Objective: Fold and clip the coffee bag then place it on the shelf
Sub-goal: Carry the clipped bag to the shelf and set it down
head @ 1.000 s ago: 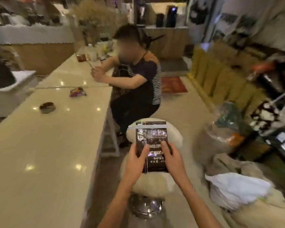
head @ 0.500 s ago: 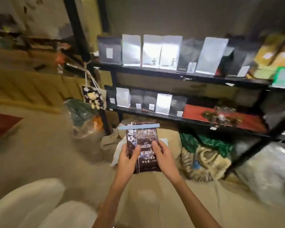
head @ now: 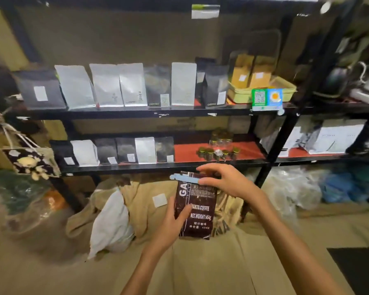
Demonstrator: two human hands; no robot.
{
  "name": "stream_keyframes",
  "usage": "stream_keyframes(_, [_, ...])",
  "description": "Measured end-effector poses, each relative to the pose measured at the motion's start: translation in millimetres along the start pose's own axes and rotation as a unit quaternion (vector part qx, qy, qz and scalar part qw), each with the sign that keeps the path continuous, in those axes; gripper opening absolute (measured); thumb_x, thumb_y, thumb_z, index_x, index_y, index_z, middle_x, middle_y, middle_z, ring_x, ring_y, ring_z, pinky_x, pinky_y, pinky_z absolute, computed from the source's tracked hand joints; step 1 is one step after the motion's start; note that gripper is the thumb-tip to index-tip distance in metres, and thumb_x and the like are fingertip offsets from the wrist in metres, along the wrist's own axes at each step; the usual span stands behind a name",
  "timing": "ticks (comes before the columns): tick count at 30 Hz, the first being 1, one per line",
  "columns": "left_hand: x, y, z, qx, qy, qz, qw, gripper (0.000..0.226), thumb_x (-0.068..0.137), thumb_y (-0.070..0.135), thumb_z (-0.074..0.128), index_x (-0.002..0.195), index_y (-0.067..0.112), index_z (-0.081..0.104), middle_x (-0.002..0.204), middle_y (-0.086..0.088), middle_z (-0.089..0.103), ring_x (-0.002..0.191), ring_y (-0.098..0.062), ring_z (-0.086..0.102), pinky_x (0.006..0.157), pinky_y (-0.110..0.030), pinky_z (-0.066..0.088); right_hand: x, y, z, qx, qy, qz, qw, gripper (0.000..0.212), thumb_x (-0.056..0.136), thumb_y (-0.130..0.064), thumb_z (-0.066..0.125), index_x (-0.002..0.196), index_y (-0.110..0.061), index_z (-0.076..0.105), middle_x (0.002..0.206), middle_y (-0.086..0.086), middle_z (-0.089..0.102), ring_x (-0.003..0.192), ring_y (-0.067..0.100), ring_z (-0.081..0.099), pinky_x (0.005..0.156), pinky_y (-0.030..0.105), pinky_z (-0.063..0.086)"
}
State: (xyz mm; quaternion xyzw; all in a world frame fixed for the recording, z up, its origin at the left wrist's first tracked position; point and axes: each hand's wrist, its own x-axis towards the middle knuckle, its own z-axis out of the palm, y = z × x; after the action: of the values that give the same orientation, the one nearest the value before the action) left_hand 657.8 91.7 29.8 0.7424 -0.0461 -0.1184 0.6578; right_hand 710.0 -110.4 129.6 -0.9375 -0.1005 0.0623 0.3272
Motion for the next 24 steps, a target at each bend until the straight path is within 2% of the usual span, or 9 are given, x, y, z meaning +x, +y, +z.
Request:
stream_keyframes(4, [38,7,34,0.016,0.002,0.006,1.0,0.043,0.097,0.034,0.052,0.135,0.022,0.035,0.123,0.004,0.06,0.096,0.013,0.062,0.073,-0.01,0.053,31,16,-29,-0.12,-0.033,-0.044,0.991,0.047,0.081,-0.05,0.07,0.122,-0.027,0.065,0.126,-0.006,0.067,0.111,0.013,0.061,0.093,0.037,0.051])
stream_keyframes(8, [80,3,42,-0.027,-0.003,-0.025,0.999,0.059,0.091,0.039,0.061,0.14,0.025,0.032,0.137,-0.006,0.053,0.118,-0.013,0.059,0.094,-0.034,0.055,60,34,-34,-0.15,-0.012,-0.079,0.985,0.041,0.083,-0.046,0.069,0.119,-0.027,0.066,0.121,-0.005,0.07,0.109,0.015,0.063,0.092,0.039,0.052])
stream_keyframes(9, [93,4,38,-0.021,-0.019,-0.035,0.999,0.058,0.091,0.034,0.063,0.139,0.025,0.032,0.136,-0.005,0.053,0.117,-0.013,0.058,0.091,-0.029,0.056,71,40,-33,-0.158,-0.008,-0.082,0.984,0.038,0.083,-0.046,0.068,0.117,-0.028,0.067,0.119,-0.006,0.071,0.107,0.016,0.064,0.091,0.039,0.052])
stream_keyframes(11, [125,14,22,0.035,-0.055,-0.055,0.996,0.057,0.092,0.021,0.063,0.138,0.024,0.029,0.133,0.0,0.051,0.118,-0.009,0.053,0.079,-0.013,0.052,96,48,-33,-0.174,0.003,-0.082,0.981,0.034,0.083,-0.045,0.068,0.114,-0.03,0.068,0.116,-0.007,0.072,0.106,0.017,0.064,0.089,0.038,0.051])
stream_keyframes(12, [143,18,11,0.069,-0.071,-0.056,0.994,0.06,0.092,0.015,0.063,0.138,0.023,0.026,0.132,-0.001,0.049,0.123,-0.011,0.048,0.082,-0.012,0.046,110,52,-34,-0.182,0.012,-0.08,0.98,0.034,0.083,-0.045,0.068,0.114,-0.03,0.068,0.116,-0.007,0.072,0.106,0.018,0.064,0.088,0.037,0.05])
stream_keyframes(14, [183,27,-14,0.14,-0.084,-0.047,0.985,0.066,0.09,0.009,0.064,0.141,0.024,0.024,0.134,-0.003,0.046,0.128,-0.015,0.041,0.093,-0.019,0.04,142,60,-37,-0.197,0.028,-0.068,0.978,0.033,0.084,-0.044,0.067,0.114,-0.03,0.067,0.117,-0.007,0.072,0.107,0.018,0.064,0.087,0.035,0.048])
stream_keyframes(17, [264,29,-61,0.28,-0.028,-0.019,0.959,0.048,0.091,0.015,0.061,0.134,0.022,0.042,0.129,0.0,0.055,0.122,-0.015,0.049,0.103,-0.036,0.042,203,74,-40,-0.205,0.046,-0.028,0.977,0.034,0.085,-0.044,0.066,0.116,-0.029,0.066,0.117,-0.005,0.072,0.106,0.018,0.065,0.087,0.036,0.049])
stream_keyframes(20, [350,20,-100,0.379,0.021,0.022,0.925,0.031,0.091,0.015,0.059,0.122,0.014,0.058,0.126,-0.007,0.064,0.118,-0.027,0.058,0.102,-0.038,0.044,270,88,-36,-0.207,0.057,0.018,0.976,0.033,0.085,-0.044,0.066,0.116,-0.031,0.065,0.115,-0.003,0.073,0.106,0.022,0.066,0.087,0.037,0.049])
stream_keyframes(24, [438,2,-126,0.458,0.007,0.032,0.888,0.035,0.092,0.017,0.06,0.127,0.013,0.059,0.129,-0.008,0.063,0.121,-0.029,0.056,0.106,-0.04,0.043,344,111,-14,-0.209,0.069,0.058,0.974,0.03,0.085,-0.039,0.069,0.114,-0.031,0.065,0.113,-0.002,0.074,0.103,0.025,0.068,0.083,0.038,0.052])
